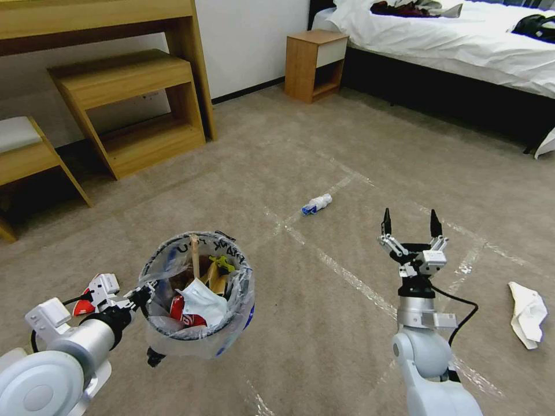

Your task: Pick up the trash bin and place the garbage on the floor into it.

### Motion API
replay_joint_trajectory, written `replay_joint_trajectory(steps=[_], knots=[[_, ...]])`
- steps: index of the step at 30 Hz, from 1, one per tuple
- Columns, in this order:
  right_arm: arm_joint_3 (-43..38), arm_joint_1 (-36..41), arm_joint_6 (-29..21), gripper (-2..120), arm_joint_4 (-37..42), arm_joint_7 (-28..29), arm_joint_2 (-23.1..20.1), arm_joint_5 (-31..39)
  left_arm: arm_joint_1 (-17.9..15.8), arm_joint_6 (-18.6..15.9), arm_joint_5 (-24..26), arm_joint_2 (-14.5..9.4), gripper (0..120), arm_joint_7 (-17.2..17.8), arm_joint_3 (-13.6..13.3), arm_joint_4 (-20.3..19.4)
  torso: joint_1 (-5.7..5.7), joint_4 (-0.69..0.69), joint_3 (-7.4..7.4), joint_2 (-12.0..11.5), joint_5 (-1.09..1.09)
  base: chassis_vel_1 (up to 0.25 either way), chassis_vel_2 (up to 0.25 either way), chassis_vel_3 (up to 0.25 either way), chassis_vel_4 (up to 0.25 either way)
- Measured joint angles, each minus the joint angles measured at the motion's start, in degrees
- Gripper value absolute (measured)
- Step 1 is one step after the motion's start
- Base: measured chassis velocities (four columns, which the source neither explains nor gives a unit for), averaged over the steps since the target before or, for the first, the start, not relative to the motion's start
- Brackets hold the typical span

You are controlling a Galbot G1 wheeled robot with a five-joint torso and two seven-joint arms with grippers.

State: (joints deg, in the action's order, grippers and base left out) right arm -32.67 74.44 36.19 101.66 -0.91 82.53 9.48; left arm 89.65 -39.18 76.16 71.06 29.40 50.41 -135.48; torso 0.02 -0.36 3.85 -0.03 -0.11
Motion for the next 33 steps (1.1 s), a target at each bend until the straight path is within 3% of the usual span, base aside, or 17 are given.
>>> replay_joint_trajectory(steps=[16, 33], knots=[[0.53, -0.85, 0.86, 100, -1.21, -0.98, -0.27, 0.05, -0.21, -0.03, -0.44, 0.89, 0, -0.06, -0.27, -0.11, 0.0, 0.0, 0.0, 0.0, 0.0, -0.027, 0.028, 0.031, -0.026], [0.9, -1.61, 1.3, 100, -2.95, -2.47, -0.2, 0.57, -0.44, -0.04, -0.12, -0.05, 0, -0.12, -0.05, 0.28, 0.0, 0.0, 0.0, 0.0, 0.0, -0.1, 0.095, 0.093, -0.093]])
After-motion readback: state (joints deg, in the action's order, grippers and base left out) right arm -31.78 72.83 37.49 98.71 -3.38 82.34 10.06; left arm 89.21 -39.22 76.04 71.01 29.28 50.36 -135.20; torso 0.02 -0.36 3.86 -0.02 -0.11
